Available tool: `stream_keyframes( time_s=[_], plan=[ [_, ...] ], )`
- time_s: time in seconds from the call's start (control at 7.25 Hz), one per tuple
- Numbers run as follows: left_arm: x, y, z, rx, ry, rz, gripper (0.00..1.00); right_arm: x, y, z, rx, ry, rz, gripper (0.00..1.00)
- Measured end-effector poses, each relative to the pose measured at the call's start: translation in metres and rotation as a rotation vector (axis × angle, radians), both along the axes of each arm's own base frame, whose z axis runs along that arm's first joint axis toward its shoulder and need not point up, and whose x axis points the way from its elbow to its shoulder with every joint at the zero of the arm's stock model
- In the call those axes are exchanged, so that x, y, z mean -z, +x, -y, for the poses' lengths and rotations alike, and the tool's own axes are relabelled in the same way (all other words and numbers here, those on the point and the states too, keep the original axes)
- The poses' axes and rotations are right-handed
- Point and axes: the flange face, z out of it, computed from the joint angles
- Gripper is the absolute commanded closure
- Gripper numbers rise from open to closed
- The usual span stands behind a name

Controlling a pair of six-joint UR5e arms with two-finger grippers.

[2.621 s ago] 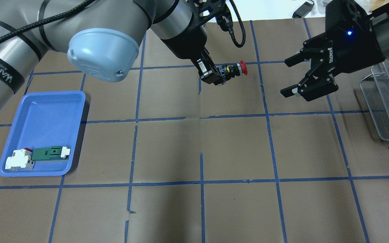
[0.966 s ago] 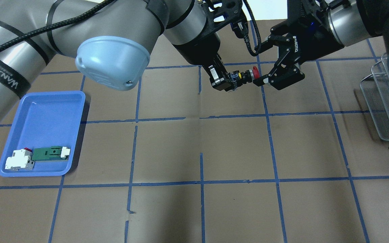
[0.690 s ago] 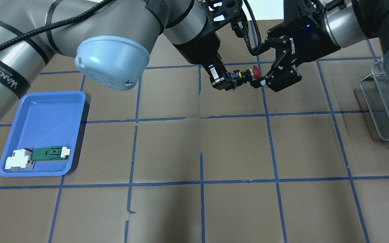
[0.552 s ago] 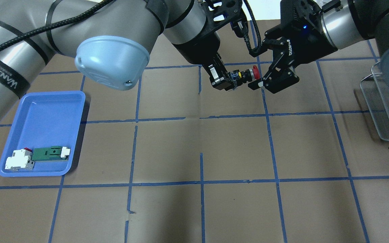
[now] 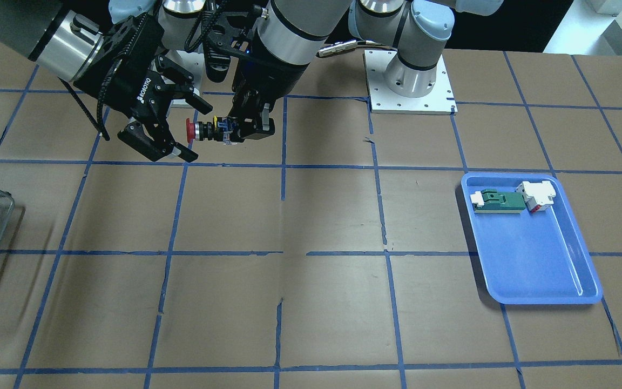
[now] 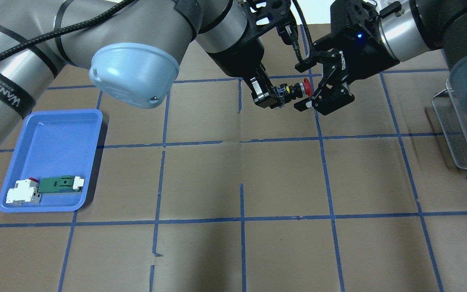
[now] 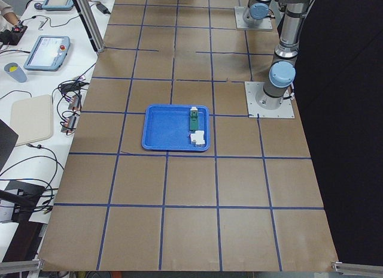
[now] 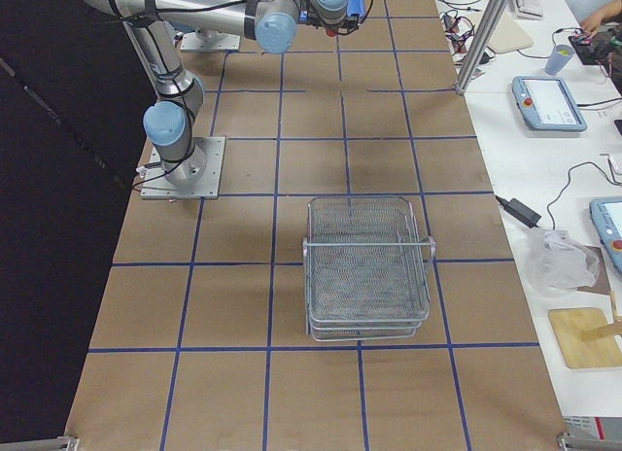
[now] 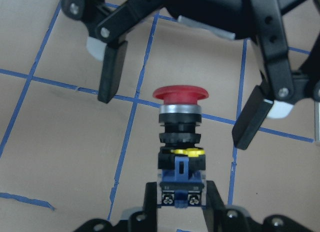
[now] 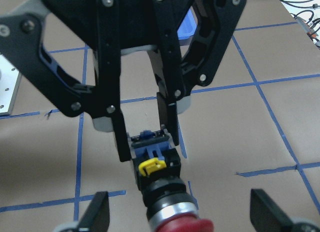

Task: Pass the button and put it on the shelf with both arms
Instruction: 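Open the left gripper to release the button to the right gripper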

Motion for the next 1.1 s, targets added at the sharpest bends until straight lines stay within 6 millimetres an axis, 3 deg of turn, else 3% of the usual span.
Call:
stream_keyframes(
  time_s=[0.14, 0.28, 0.41, 0.55, 0.69, 0.97, 1.1],
  plan=[
    [-0.0001, 0.0000, -0.0001, 0.000, 0.000, 0.000, 1.00, 0.0013, 0.0004, -0.0004, 0.006, 0.017, 0.002, 0.06],
    [-0.0002, 0.0000, -0.0001, 0.000, 0.000, 0.000, 1.00, 0.0018, 0.0006, -0.0017, 0.009, 0.034, 0.002, 0.20],
    [-0.0002, 0.0000, -0.0001, 0.000, 0.000, 0.000, 1.00, 0.0014, 0.0006, -0.0027, 0.010, 0.042, 0.001, 0.38],
    [-0.0002, 0.0000, -0.0001, 0.000, 0.000, 0.000, 1.00, 0.0007, 0.0005, -0.0033, 0.011, 0.044, -0.001, 0.63],
    [-0.0002, 0.0000, -0.0001, 0.000, 0.000, 0.000, 1.00, -0.0003, 0.0005, -0.0038, 0.011, 0.043, -0.003, 0.77],
    [-0.0001, 0.0001, 0.0002, 0.000, -0.002, 0.001, 1.00, -0.0017, 0.0004, -0.0040, 0.010, 0.039, -0.005, 0.93],
    [-0.0001, 0.0002, 0.0003, 0.000, -0.004, 0.003, 0.92, -0.0023, 0.0004, -0.0042, 0.010, 0.038, -0.006, 0.95]
  ],
)
